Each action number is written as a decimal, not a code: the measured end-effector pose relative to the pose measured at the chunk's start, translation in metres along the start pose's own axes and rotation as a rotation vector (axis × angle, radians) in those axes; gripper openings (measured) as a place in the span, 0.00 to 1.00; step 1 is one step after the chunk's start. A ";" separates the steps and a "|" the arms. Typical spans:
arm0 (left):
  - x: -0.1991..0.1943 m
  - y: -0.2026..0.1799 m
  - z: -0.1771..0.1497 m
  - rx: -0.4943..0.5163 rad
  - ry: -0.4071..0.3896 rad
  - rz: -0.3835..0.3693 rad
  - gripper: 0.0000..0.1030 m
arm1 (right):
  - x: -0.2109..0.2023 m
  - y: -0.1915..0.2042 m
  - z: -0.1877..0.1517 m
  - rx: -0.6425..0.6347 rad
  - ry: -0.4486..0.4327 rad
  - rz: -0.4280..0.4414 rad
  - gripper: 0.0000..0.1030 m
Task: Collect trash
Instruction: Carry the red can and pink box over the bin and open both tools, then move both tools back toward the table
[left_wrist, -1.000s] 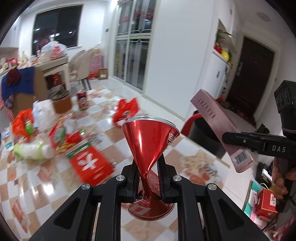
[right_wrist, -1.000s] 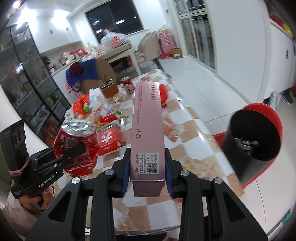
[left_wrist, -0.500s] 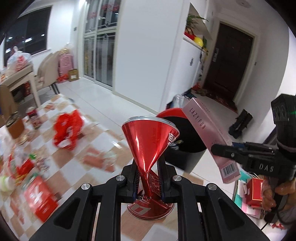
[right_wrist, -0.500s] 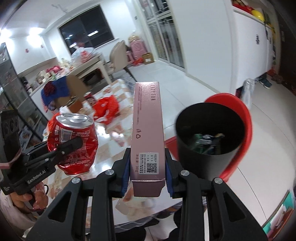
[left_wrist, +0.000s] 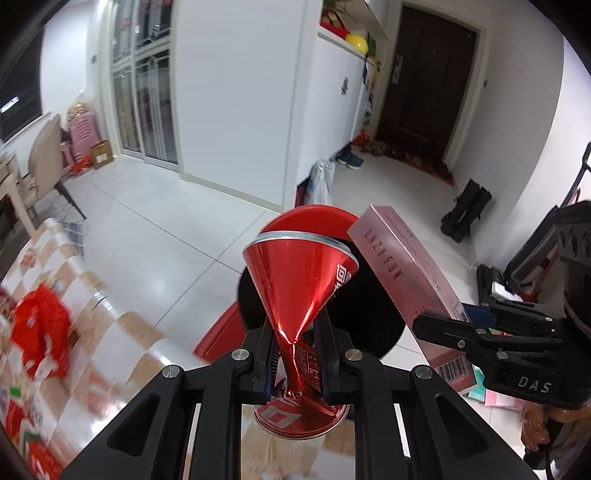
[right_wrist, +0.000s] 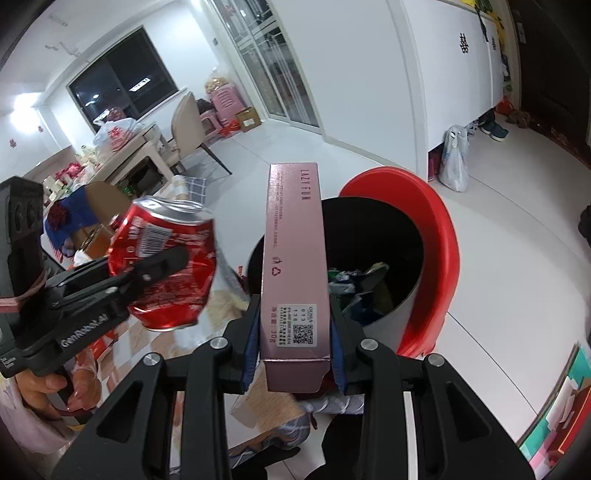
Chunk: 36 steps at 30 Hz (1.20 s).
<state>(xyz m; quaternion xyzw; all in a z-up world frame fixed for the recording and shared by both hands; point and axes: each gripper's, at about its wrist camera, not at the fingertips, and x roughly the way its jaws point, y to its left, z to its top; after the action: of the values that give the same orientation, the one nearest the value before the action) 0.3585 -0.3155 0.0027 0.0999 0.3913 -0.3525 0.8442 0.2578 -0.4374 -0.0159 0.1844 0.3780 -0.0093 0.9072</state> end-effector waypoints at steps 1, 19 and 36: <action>0.007 -0.002 0.003 0.009 0.010 -0.001 1.00 | 0.002 -0.001 0.002 0.006 0.001 0.000 0.33; 0.070 -0.007 0.010 0.024 0.072 0.051 1.00 | 0.049 -0.040 0.025 0.103 0.050 -0.025 0.34; 0.034 -0.001 0.009 0.004 0.031 0.067 1.00 | 0.027 -0.030 0.026 0.129 0.006 -0.016 0.67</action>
<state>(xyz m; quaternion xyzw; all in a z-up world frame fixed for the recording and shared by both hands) 0.3786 -0.3382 -0.0161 0.1201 0.4000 -0.3230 0.8493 0.2903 -0.4714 -0.0273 0.2396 0.3805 -0.0402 0.8923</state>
